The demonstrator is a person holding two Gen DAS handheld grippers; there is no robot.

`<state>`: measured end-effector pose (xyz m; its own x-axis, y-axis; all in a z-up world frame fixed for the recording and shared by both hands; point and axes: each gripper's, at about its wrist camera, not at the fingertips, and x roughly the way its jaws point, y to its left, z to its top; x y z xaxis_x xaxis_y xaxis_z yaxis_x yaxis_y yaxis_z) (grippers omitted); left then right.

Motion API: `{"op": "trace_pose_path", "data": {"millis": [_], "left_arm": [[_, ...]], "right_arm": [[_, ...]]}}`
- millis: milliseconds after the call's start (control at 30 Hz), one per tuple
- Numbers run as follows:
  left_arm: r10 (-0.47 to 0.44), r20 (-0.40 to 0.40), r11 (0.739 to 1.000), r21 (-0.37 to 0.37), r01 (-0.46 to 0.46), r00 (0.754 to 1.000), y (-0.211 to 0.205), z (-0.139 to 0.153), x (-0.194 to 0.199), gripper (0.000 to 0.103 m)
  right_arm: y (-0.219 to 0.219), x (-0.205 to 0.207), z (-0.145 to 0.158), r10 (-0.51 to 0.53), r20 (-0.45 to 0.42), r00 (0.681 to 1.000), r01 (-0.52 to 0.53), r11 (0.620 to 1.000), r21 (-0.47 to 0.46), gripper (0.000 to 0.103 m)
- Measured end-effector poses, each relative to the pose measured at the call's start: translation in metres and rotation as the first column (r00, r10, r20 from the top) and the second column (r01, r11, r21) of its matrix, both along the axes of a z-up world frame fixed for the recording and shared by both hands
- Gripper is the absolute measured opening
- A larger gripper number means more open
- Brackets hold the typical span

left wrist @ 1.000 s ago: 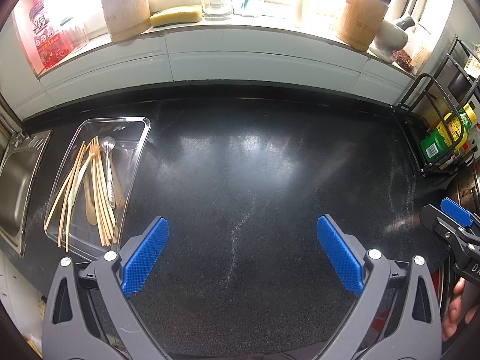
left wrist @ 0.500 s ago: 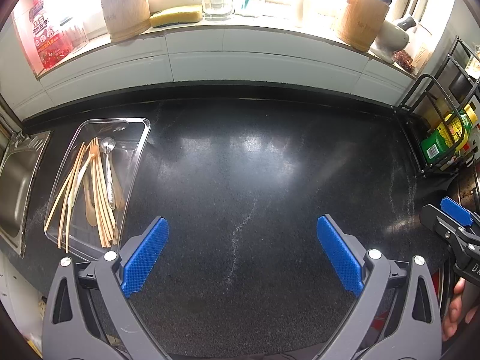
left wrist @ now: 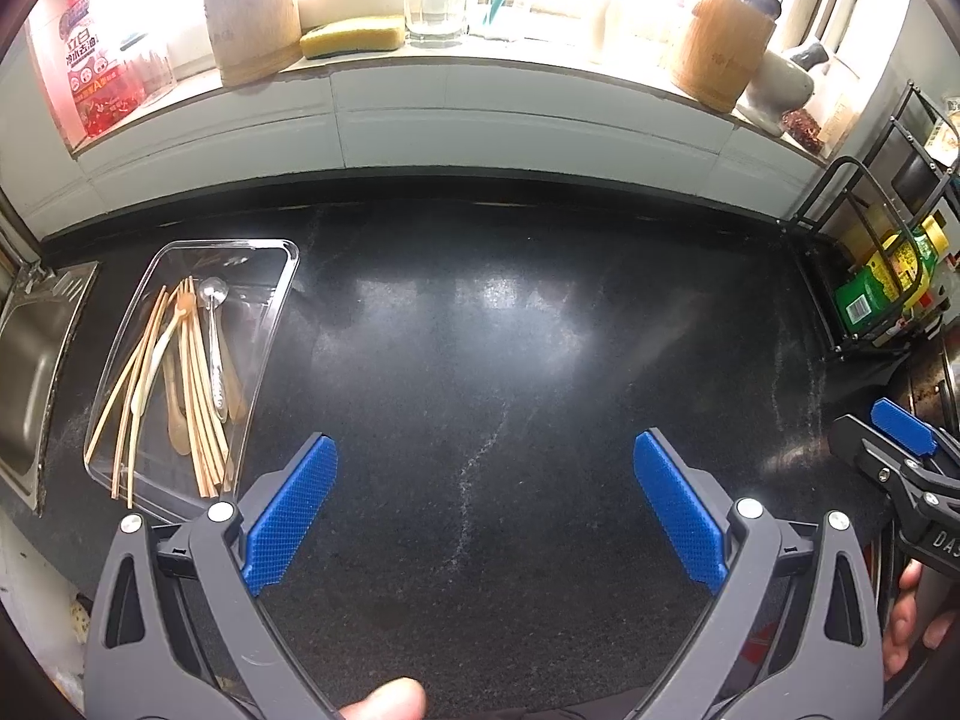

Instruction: Organize utensils

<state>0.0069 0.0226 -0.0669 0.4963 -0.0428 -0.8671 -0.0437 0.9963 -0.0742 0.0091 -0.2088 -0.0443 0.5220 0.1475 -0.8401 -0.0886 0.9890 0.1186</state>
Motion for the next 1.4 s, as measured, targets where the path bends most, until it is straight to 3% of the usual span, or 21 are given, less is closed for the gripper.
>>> {"op": "trace_pose_path", "data": {"millis": [667, 833, 933, 1000, 1067, 1400], "left_arm": [[0.016, 0.013, 1.000, -0.024, -0.015, 1.000, -0.004, 0.003, 0.001, 0.097], [0.028, 0.054, 1.000, -0.015, -0.027, 0.998, -0.004, 0.010, -0.001, 0.097], [0.009, 0.097, 0.998, -0.069, -0.002, 0.995, -0.006, 0.017, -0.004, 0.097], [0.018, 0.120, 1.000, -0.023, -0.015, 0.993, -0.011, 0.022, -0.007, 0.097], [0.010, 0.133, 1.000, -0.027, -0.006, 0.991, -0.012, 0.025, -0.007, 0.097], [-0.002, 0.141, 1.000, -0.027, 0.006, 0.990, -0.015, 0.026, -0.008, 0.097]], "right_arm": [[0.000, 0.003, 0.000, 0.016, -0.004, 1.000, -0.016, 1.000, -0.002, 0.091], [0.000, 0.004, 0.000, 0.016, -0.005, 1.000, -0.016, 1.000, -0.002, 0.091], [-0.001, 0.004, -0.001, 0.016, -0.005, 1.000, -0.016, 1.000, -0.002, 0.091], [0.000, 0.005, -0.001, 0.016, -0.008, 1.000, -0.016, 1.000, -0.003, 0.091], [0.000, 0.005, -0.002, 0.018, -0.009, 1.000, -0.018, 1.000, -0.002, 0.091], [-0.001, 0.008, -0.002, 0.022, -0.010, 1.000, -0.022, 1.000, -0.002, 0.091]]}}
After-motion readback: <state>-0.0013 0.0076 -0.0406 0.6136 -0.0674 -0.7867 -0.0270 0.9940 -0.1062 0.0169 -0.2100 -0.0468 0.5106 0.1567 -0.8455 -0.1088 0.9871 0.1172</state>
